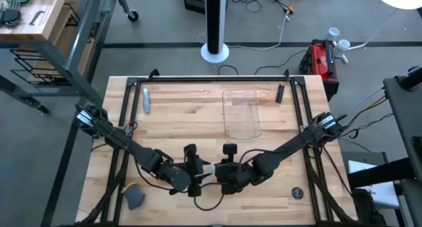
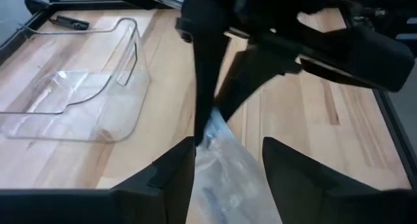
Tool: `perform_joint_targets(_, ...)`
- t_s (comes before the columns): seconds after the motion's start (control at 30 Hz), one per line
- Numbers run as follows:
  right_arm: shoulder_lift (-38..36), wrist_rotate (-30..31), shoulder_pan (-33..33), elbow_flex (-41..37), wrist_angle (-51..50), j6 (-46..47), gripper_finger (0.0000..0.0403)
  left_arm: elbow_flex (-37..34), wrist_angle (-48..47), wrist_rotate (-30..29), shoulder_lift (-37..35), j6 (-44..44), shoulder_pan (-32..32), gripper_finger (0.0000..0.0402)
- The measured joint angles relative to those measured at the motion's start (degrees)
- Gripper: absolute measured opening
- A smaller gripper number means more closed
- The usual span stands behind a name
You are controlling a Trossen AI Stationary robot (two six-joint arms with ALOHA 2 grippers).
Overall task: Roll bandage
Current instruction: Close the transparent zip bag
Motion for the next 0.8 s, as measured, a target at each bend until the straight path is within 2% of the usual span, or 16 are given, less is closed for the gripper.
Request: perform_joint_targets(0.8,0.0,-0.18,-0.06,-0.07,4.73,7.54,0.0,-1.44,-0.19,0.69,-0.02,-0.97,1.08,0.0131)
